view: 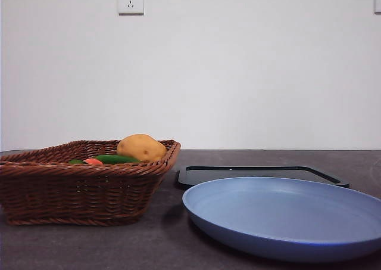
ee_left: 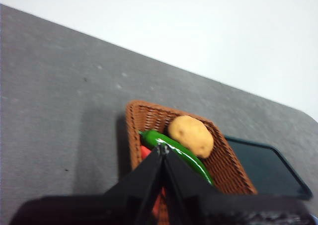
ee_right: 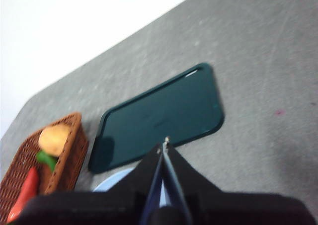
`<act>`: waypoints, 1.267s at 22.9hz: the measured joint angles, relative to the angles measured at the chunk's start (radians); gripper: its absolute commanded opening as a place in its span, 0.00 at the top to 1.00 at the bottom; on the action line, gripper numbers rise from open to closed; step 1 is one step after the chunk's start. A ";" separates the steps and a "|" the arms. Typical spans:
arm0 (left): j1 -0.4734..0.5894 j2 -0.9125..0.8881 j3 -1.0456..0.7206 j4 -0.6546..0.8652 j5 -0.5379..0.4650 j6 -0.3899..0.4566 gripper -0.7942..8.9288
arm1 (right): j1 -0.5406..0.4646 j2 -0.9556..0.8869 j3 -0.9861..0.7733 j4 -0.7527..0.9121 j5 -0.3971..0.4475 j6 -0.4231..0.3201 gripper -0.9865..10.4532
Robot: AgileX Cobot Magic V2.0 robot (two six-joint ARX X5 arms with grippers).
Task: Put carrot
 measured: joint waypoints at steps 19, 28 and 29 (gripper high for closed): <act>-0.131 0.697 0.509 -0.377 0.256 0.281 0.91 | 0.000 0.661 0.362 -0.423 -0.240 -0.294 0.87; -0.192 0.699 0.509 -0.383 0.254 0.293 0.62 | 0.054 0.928 0.362 -0.320 -0.237 -0.317 0.75; -0.192 0.699 0.509 -0.383 0.254 0.293 0.62 | 0.069 0.961 0.362 -0.298 -0.237 -0.314 0.75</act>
